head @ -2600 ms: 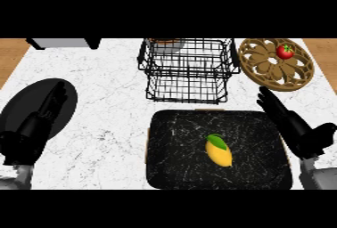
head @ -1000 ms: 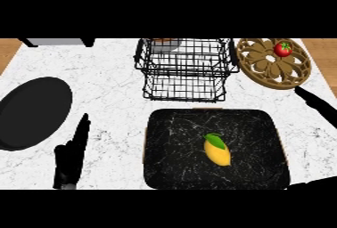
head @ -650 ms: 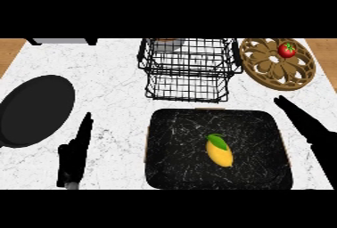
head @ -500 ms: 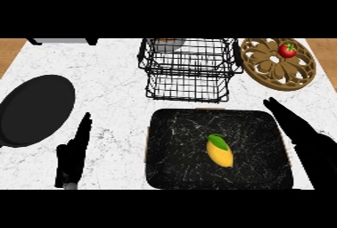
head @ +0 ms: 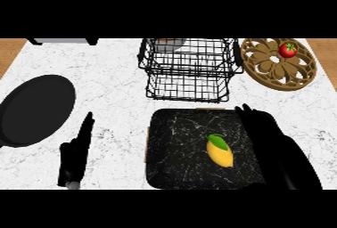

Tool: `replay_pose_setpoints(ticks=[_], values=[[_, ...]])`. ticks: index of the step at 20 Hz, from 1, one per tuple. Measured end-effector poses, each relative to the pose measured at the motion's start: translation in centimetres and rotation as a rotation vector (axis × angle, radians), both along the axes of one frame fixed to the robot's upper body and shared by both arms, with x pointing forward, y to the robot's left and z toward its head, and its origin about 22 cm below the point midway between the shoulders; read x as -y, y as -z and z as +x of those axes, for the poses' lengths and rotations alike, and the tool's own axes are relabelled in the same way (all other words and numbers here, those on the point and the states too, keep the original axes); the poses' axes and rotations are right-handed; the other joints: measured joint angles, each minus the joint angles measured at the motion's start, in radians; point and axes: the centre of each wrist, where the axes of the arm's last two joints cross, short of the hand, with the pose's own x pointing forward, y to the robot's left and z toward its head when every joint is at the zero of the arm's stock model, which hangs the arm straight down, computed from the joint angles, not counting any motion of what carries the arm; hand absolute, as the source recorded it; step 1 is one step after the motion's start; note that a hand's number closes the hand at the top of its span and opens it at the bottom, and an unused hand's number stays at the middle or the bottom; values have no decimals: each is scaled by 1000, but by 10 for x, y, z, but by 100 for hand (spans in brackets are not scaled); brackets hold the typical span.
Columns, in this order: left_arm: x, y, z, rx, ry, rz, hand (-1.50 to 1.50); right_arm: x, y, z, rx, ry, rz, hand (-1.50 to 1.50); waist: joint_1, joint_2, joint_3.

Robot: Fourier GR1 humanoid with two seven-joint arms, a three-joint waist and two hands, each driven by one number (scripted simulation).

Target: Pick the lemon from the tray and place it in the tiered basket

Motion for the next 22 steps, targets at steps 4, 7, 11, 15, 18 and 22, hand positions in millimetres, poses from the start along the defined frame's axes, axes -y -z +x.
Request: replay_pose_setpoints(ticks=[4, 7, 11, 15, 18, 22], values=[[0, 1, -1, 0, -6, -4, 0, -12, 8, 7, -32, -5, -13, -150, -1, 0, 0], [1, 2, -4, 7, -10, -1, 0, -20, 14, 12, -50, -9, -5, -150, -2, -1, 1], [-1, 6, -5, 17, -5, 1, 0, -31, 19, 17, -74, -19, -8, -150, -3, -1, 2], [-3, 2, -3, 7, -3, -5, 0, -34, 28, 17, -124, -20, -57, -150, -4, -2, 1], [-5, 3, -4, 11, -1, -4, 0, -38, 33, 22, -158, -15, -80, -150, -3, -1, 1], [0, 5, -4, 20, -1, 3, 0, -40, 37, 34, -194, -10, -91, -150, -3, -1, 2]])
